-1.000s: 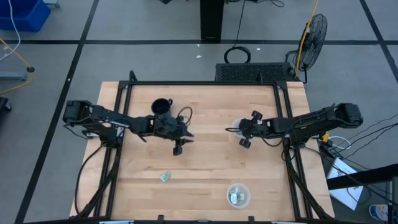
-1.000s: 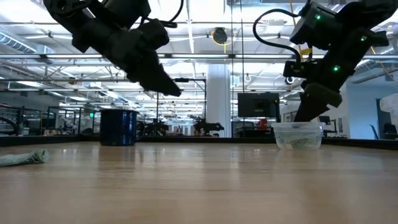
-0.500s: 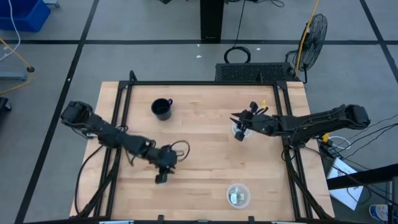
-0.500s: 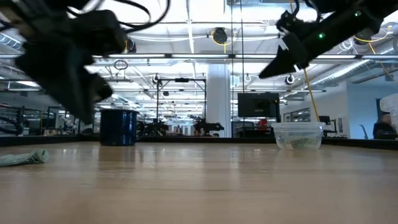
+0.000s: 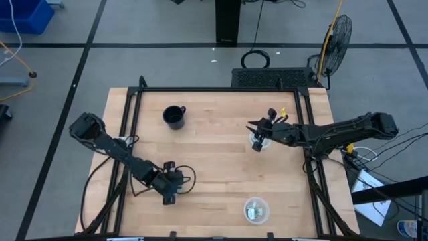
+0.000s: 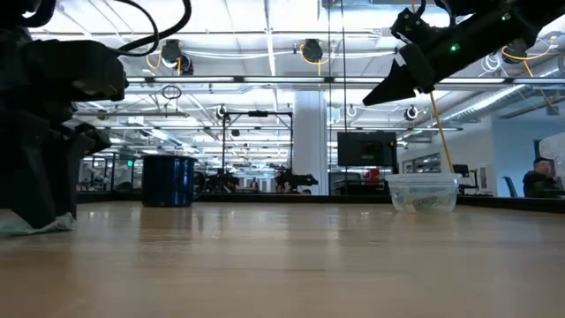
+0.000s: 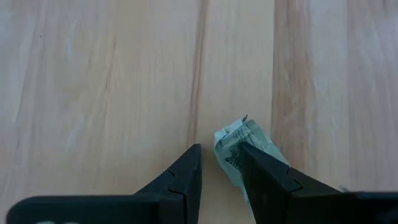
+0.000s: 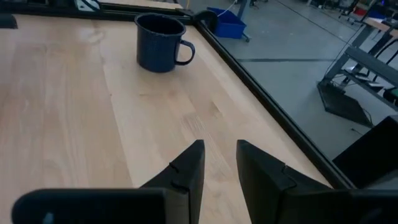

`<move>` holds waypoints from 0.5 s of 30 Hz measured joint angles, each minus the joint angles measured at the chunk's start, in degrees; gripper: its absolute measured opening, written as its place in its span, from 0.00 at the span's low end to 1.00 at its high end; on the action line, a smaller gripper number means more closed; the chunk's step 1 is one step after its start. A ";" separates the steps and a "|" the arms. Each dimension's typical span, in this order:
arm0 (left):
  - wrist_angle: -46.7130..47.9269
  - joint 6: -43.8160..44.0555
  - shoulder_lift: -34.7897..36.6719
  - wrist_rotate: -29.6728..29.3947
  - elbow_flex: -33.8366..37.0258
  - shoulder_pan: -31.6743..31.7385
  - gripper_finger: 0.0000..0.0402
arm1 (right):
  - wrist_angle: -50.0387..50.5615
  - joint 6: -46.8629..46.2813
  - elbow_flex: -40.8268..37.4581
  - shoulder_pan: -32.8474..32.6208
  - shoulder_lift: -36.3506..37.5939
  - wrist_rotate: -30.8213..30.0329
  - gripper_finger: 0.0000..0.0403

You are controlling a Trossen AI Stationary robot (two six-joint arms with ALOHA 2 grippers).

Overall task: Pick and place Stevia / Truvia into bins
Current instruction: Put the light green stevia packet into the bottom transparent container

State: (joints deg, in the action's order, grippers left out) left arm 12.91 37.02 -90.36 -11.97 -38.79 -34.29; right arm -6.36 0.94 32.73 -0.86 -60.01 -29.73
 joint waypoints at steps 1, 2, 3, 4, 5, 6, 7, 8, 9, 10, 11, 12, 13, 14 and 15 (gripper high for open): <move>-0.31 -0.16 -0.79 -0.17 -0.08 0.09 0.28 | 0.01 0.69 0.00 0.00 0.00 -0.01 0.22; -0.46 -0.57 -1.60 -0.28 -0.17 0.08 0.28 | -0.18 1.48 0.00 0.04 0.00 -0.01 0.22; -0.56 -1.04 -2.16 -0.09 -0.17 0.13 0.28 | -0.64 2.06 0.00 0.04 -0.02 -0.01 0.22; -0.64 -1.64 -2.62 -0.04 -0.22 0.16 0.28 | -1.21 2.50 0.00 0.04 -0.02 -0.01 0.22; -0.64 -2.23 -2.95 -0.10 -0.28 0.14 0.26 | -2.08 2.89 0.00 0.04 -0.02 -0.03 0.22; -0.68 -3.06 -2.98 -0.08 -0.22 0.14 0.24 | -2.96 3.14 0.00 0.04 -0.02 -0.03 0.22; -0.77 -3.85 -3.00 0.09 -0.22 0.16 0.21 | -3.76 3.25 0.00 0.07 -0.02 -0.01 0.22; -1.05 -4.52 -2.94 0.15 -0.22 0.19 0.17 | -4.77 3.34 0.00 0.09 -0.02 -0.03 0.22; -1.26 -5.33 -2.48 0.06 -0.22 0.19 0.13 | -5.72 3.40 0.00 0.09 -0.02 -0.01 0.22; -1.58 -6.20 -1.99 -0.35 -0.16 0.19 0.08 | -6.55 3.33 0.00 0.09 -0.02 -0.01 0.22; -1.90 -7.04 -1.51 -1.21 -0.12 0.27 0.04 | -7.27 3.20 0.00 0.09 -0.17 0.53 0.22; -2.36 -7.83 -1.08 -2.79 -0.03 0.55 0.03 | -7.97 2.96 0.00 0.17 -0.54 2.34 0.22; -2.47 -8.81 -0.42 -5.45 0.13 0.99 0.03 | -8.73 2.84 0.00 0.33 -1.05 4.64 0.22; -2.91 -10.33 0.33 -8.75 0.35 1.50 0.03 | -10.09 2.82 -0.10 0.46 -1.81 7.85 0.22; -5.06 -12.89 1.18 -11.81 0.33 2.23 0.04 | -12.44 2.80 -0.35 0.49 -2.72 11.83 0.22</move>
State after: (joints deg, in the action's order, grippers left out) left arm 7.85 24.13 -89.18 -23.79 -38.46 -32.07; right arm -18.80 3.74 32.38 -0.37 -62.73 -17.89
